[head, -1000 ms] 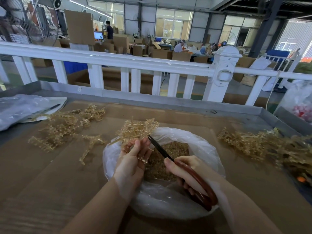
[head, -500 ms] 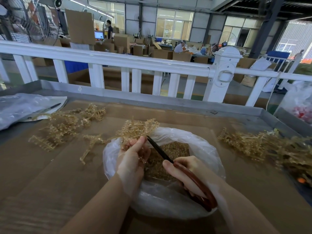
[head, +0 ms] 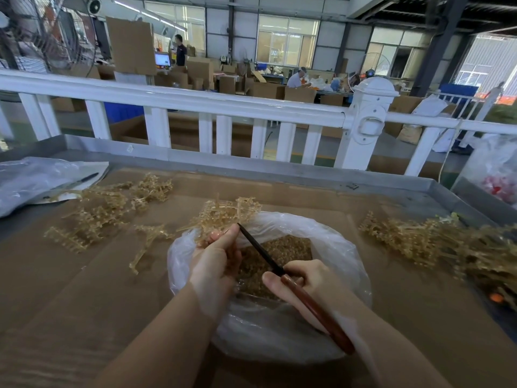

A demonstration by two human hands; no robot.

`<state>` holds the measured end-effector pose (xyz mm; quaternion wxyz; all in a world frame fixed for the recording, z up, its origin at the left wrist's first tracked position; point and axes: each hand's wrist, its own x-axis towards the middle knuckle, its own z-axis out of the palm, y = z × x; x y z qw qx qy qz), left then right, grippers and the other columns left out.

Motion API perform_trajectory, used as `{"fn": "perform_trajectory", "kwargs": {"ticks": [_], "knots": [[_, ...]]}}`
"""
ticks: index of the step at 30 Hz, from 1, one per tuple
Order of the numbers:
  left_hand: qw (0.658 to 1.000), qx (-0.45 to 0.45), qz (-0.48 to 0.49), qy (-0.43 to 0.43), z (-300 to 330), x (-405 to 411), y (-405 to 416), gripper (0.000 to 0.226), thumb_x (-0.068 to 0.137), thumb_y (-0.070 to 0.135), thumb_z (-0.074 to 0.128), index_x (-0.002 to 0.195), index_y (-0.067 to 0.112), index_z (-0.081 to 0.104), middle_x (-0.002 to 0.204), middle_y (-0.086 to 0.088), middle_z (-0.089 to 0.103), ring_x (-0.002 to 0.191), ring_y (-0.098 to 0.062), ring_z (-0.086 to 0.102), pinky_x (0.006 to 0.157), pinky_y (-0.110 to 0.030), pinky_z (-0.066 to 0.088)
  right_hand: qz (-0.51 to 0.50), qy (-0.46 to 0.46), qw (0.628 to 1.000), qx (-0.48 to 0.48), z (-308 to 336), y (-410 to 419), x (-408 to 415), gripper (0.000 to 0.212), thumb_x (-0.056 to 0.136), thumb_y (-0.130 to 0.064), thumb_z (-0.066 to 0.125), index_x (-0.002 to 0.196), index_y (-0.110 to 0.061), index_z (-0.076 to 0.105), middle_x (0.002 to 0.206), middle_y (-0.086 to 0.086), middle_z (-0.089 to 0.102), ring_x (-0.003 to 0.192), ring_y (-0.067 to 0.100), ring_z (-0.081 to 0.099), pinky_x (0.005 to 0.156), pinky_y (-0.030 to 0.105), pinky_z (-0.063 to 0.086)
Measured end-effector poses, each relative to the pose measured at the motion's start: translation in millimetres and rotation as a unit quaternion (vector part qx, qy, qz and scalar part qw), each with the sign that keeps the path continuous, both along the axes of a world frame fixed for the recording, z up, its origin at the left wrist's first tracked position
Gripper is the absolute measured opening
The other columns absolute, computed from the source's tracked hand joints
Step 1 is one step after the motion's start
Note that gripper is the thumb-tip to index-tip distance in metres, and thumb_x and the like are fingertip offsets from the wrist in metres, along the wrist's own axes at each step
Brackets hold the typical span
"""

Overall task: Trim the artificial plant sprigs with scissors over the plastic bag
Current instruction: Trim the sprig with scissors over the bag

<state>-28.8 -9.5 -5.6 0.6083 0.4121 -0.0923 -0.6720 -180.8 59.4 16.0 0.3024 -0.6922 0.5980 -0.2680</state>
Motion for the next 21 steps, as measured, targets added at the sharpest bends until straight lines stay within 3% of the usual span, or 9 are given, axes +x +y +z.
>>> {"fn": "perform_trajectory", "kwargs": {"ticks": [4,7,9,17,21], "knots": [[0.999,-0.003,-0.018,-0.029,-0.5,1.4,-1.4,0.031,0.078,0.011,0.073,0.101,0.019,0.054,0.082,0.004,0.057,0.064,-0.005,0.054,0.044,-0.012,0.044,0.003,0.003,1.0,0.003,-0.5,0.4,-0.1,0.043,0.083,-0.061,0.057,0.069,-0.021,0.06,0.047,-0.019,0.052,0.045,-0.004,0.047,0.048,0.011,0.033],[0.998,-0.006,-0.004,-0.064,-1.5,-0.3,-2.2,0.021,0.078,0.009,0.074,0.085,0.016,0.055,0.076,0.003,0.057,0.06,-0.007,0.052,0.042,-0.014,0.042,-0.003,0.023,1.0,-0.008,0.3,0.9,1.1,0.043,0.082,-0.062,0.058,0.065,-0.023,0.057,0.047,-0.02,0.052,0.046,-0.005,0.049,0.048,0.012,0.034],[0.994,-0.014,0.016,-0.105,-1.6,-1.2,-3.2,0.027,0.079,0.007,0.074,0.075,0.019,0.049,0.07,0.002,0.055,0.057,-0.008,0.052,0.039,-0.015,0.041,-0.009,0.051,0.998,-0.017,1.7,0.3,1.7,0.043,0.08,-0.063,0.058,0.063,-0.024,0.055,0.049,-0.024,0.053,0.048,-0.007,0.05,0.047,0.011,0.035],[0.978,-0.06,0.043,-0.193,-1.6,-3.4,-3.0,0.032,0.082,0.003,0.071,0.076,0.019,0.044,0.059,0.006,0.054,0.047,-0.004,0.05,0.044,-0.017,0.038,-0.004,0.14,0.989,-0.048,3.5,-3.9,1.6,0.046,0.078,-0.067,0.057,0.055,-0.03,0.043,0.046,-0.011,0.047,0.043,-0.006,0.047,0.044,0.012,0.032],[0.974,-0.061,0.054,-0.211,-2.3,-6.6,-0.3,0.03,0.082,0.002,0.071,0.078,0.018,0.046,0.065,0.002,0.056,0.054,-0.008,0.051,0.053,-0.021,0.041,-0.014,0.148,0.988,-0.043,2.6,-3.5,1.0,0.046,0.079,-0.067,0.056,0.055,-0.031,0.043,0.045,-0.011,0.045,0.043,-0.007,0.046,0.043,0.009,0.032]]}}
